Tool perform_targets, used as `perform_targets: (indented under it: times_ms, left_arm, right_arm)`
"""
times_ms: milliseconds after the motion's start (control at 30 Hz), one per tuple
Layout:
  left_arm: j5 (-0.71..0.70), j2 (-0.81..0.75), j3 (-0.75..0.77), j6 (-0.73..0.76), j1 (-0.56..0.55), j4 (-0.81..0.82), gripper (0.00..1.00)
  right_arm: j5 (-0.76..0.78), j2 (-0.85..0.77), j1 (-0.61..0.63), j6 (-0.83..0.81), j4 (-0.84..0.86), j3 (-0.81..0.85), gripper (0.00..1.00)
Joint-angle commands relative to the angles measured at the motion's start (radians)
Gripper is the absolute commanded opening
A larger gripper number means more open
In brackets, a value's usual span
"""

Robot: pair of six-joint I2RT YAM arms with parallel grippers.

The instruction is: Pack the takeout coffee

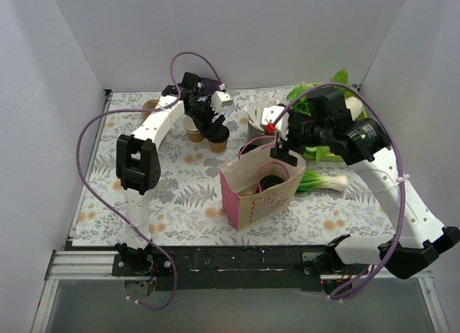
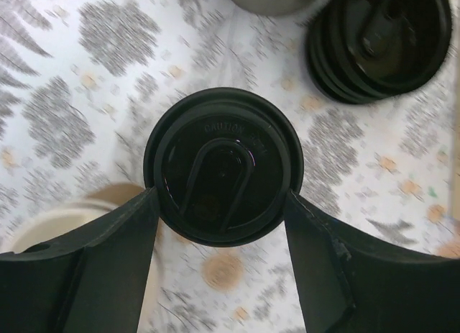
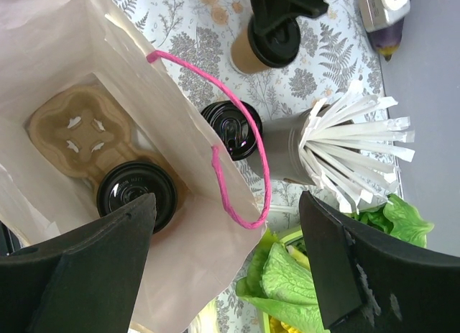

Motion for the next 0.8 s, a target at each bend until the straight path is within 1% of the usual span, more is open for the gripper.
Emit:
perform_targets:
  times_ms: [0,67,100,133,167,200,300,333,367,400,433,600,767]
  left_arm:
    - [0.025,-0.21,-0.129,-0.004,-0.001,-0.041,0.31]
    - [0.026,-0.281,-0.174,-0.005,0.0,-0.072,0.29]
    - [0.022,-0.309,-0.229,-0.01,-0.001,-0.078,0.29]
    - [0.014,-0.376,-0.264,-0.013,-0.001,-0.08,0.29]
    - [0.005,-0.411,-0.301,-0.008,0.0,-0.078,0.29]
    - [-0.01,-0.45,-0.386,-0.008,0.0,-0.075,0.29]
    - [-0.045,-0.608,-0.502,-0.02,0.002,-0.067,0.29]
    - [-0.061,-0.641,-0.569,-0.025,0.002,-0.081,0.29]
    - [-0.066,-0.71,-0.605,-0.031,0.002,-0.086,0.3]
    - [-0.073,-0.743,-0.635,-0.051,0.003,-0.087,0.3]
    - [-0.075,-0.775,-0.705,-0.06,0.002,-0.09,0.3]
    - [-0.089,-0.976,-0.885,-0.116,0.002,-0.078,0.31]
    - [-0.125,-1.103,-1.054,-0.151,-0.003,-0.011,0.31]
  right_arm:
    - [-0.009,-0.024,0.002,0.013,0.058,-0.025,0.88]
    - [-0.009,-0.024,0.002,0.013,0.059,-0.023,0.88]
    - [-0.006,-0.024,0.002,0.013,0.061,-0.023,0.88]
    - [-0.001,-0.026,0.002,0.011,0.064,-0.023,0.88]
    - [-0.001,-0.026,0.001,0.011,0.07,-0.029,0.88]
    - [0.002,-0.03,0.002,0.01,0.073,-0.034,0.88]
    - [-0.003,-0.036,0.001,0.014,0.082,-0.049,0.88]
    - [-0.003,-0.038,0.002,0.017,0.087,-0.051,0.87]
    - [-0.006,-0.038,0.002,0.022,0.092,-0.054,0.88]
    - [-0.009,-0.038,0.002,0.028,0.101,-0.055,0.88]
    - [-0.01,-0.033,0.002,0.031,0.105,-0.058,0.87]
    - [-0.03,-0.032,0.002,0.051,0.145,-0.075,0.87]
    - [-0.053,-0.041,0.002,0.056,0.171,-0.11,0.87]
